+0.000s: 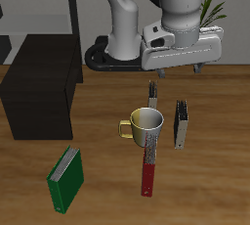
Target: Place the left yellow book in the top region of the shelf
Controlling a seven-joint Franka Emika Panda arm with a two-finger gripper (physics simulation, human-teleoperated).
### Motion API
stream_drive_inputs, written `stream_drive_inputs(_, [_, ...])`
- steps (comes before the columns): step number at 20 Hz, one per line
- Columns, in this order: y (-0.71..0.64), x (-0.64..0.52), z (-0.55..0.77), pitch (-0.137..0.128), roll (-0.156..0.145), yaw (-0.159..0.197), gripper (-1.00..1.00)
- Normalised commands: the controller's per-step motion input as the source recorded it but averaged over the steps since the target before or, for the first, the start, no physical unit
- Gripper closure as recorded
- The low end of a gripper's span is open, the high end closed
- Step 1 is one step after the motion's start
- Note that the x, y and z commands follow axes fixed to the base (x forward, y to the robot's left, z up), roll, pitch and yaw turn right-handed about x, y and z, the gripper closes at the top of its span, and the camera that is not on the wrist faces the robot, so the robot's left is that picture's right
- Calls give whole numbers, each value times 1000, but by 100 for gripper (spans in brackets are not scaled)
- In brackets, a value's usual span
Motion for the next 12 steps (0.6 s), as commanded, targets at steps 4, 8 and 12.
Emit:
stream_drive_inputs(4, [74, 239, -99, -10, 6, 27, -100])
stream_drive_inputs(8, [-49, 268, -89, 1, -16, 3, -100])
stream_drive_inputs(12, [94, 42, -257, -56, -11, 5, -100])
